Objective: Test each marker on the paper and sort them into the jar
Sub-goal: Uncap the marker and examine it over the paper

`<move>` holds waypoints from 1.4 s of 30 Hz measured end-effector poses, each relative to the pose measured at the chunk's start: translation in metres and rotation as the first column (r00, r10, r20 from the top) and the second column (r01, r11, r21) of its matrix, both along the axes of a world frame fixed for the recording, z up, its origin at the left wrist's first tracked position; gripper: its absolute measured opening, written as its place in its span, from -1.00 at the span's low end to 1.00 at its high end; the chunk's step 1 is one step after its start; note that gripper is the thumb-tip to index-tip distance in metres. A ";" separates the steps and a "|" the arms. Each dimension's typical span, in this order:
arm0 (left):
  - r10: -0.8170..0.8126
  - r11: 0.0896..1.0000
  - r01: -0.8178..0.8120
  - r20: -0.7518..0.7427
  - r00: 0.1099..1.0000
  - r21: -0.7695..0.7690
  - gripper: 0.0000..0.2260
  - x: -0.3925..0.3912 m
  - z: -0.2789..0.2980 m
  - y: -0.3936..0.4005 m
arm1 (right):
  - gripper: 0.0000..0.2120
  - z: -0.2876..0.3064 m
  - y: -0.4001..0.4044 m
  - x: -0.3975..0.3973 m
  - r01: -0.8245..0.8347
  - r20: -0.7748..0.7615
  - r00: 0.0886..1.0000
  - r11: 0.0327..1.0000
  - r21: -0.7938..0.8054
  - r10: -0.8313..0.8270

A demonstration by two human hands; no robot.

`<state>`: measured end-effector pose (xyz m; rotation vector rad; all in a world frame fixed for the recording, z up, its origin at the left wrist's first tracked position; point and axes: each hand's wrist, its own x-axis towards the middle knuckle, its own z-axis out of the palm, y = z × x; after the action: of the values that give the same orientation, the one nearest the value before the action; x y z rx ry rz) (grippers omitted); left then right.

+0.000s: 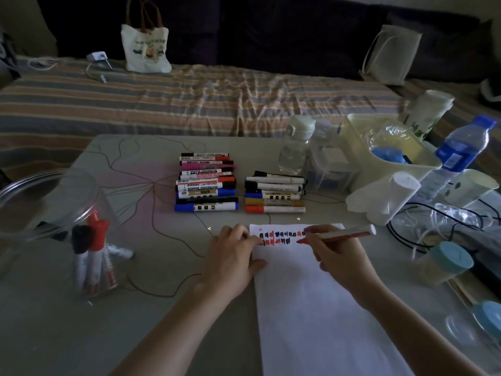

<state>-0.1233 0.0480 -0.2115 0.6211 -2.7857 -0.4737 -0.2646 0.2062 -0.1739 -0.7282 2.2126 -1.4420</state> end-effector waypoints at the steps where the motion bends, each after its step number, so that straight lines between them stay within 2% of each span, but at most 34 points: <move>1: 0.002 1.000 -0.002 0.002 1.000 -0.001 -0.58 0.000 -0.001 0.000 | -0.96 -0.002 -0.004 -0.002 0.011 -0.041 0.999 0.999 0.044 -0.009; 4: 0.018 1.000 -0.018 -0.007 1.000 0.001 -0.60 -0.002 -0.003 0.000 | -0.90 -0.010 -0.016 -0.013 0.009 -0.098 0.995 0.990 0.142 0.005; 10: 0.032 0.999 -0.032 -0.026 0.999 0.002 -0.60 -0.002 -0.006 -0.002 | -0.84 -0.040 -0.019 -0.014 0.100 -0.220 0.972 0.992 0.077 -0.081; 15: 0.041 0.999 -0.040 -0.023 0.999 0.020 -0.59 -0.002 -0.005 -0.004 | -0.87 -0.051 -0.014 -0.012 0.128 -0.268 0.957 0.991 0.037 -0.114; 25: 0.055 0.998 -0.055 0.007 0.998 0.017 -0.58 -0.003 -0.001 0.000 | -0.89 -0.051 -0.015 -0.013 0.123 -0.258 0.960 0.992 0.032 -0.111; 32: 0.057 0.998 -0.057 0.031 0.998 0.014 -0.59 -0.003 0.000 -0.001 | -0.92 -0.051 -0.018 -0.010 0.138 -0.326 0.937 0.990 0.017 -0.125; 38: 0.061 0.998 -0.062 0.039 0.997 0.016 -0.59 -0.004 0.001 0.000 | -0.89 -0.053 -0.015 -0.013 0.095 -0.278 0.956 0.995 0.009 -0.089; 42: 0.065 0.998 -0.066 0.033 0.997 0.018 -0.60 -0.003 0.000 0.000 | -0.88 -0.054 -0.016 -0.011 0.118 -0.333 0.936 0.993 0.008 -0.109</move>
<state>-0.1266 0.0478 -0.2116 0.7287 -2.7846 -0.4811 -0.2753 0.1899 -0.2277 -0.9050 2.5618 -1.4251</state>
